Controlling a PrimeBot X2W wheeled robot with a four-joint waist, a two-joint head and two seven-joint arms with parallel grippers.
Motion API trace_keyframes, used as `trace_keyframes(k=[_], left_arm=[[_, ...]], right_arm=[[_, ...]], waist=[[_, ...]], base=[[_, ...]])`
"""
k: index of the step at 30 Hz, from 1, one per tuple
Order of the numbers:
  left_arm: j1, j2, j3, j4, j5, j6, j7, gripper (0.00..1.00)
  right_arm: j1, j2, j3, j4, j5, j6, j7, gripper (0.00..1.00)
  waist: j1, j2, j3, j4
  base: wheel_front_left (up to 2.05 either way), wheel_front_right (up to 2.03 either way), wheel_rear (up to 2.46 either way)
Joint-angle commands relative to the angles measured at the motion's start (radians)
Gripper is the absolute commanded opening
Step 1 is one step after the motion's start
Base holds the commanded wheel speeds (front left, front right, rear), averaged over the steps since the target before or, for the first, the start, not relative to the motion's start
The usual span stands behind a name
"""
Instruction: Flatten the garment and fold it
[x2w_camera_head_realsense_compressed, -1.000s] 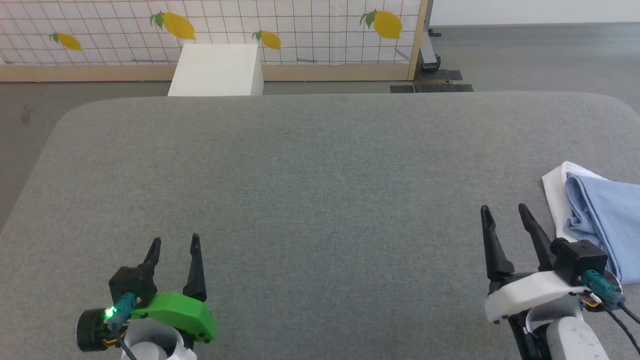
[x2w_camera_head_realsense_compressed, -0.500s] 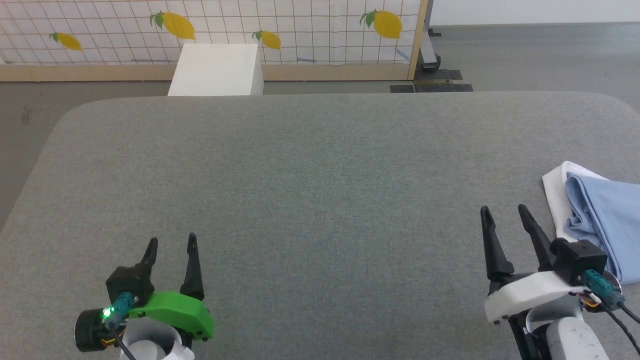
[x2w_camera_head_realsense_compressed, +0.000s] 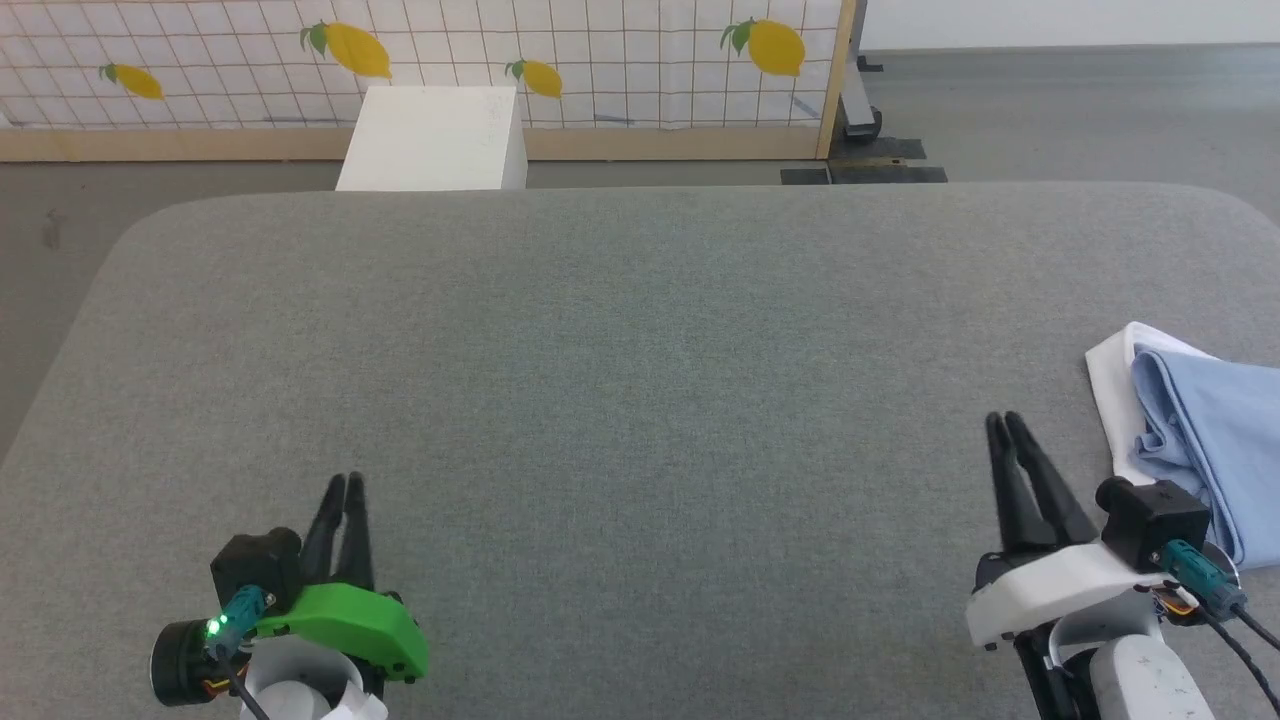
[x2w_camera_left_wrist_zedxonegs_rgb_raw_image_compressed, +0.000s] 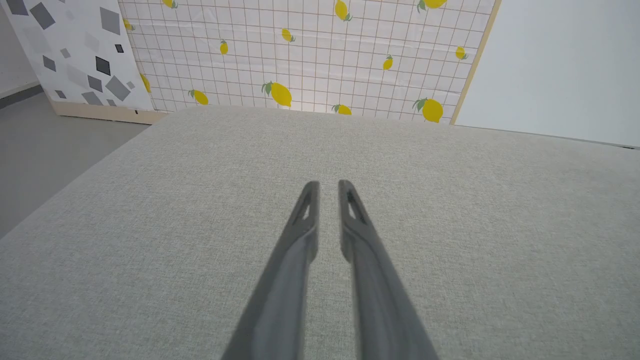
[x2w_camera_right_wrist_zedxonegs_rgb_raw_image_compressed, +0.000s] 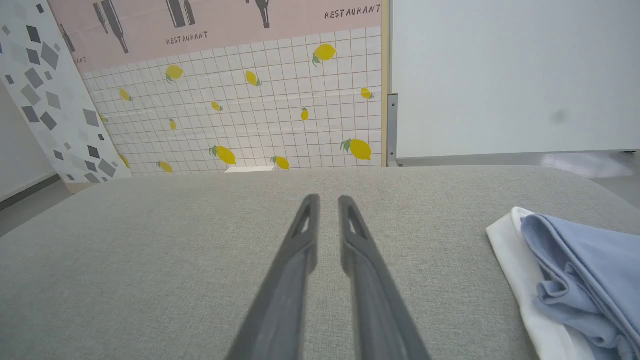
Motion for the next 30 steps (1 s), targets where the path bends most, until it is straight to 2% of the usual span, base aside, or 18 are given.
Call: trace_keyframes(k=[1,30], left_arm=[[0.0,-0.001,0.001,-0.001,0.002,0.0,0.001,0.0],[0.024,-0.032,0.031,-0.071,0.077,-0.017,0.058,0.0]], right_arm=[[0.001,0.0,0.0,-0.001,-0.001,0.0,0.001,0.0],[0.027,0.0,0.006,-0.062,-0.035,0.0,0.051,0.0]], waist=[[0.0,0.0,0.0,0.0],[0.0,0.0,-0.002,0.001]], base=[[0.0,0.0,0.0],[0.0,0.0,0.0]])
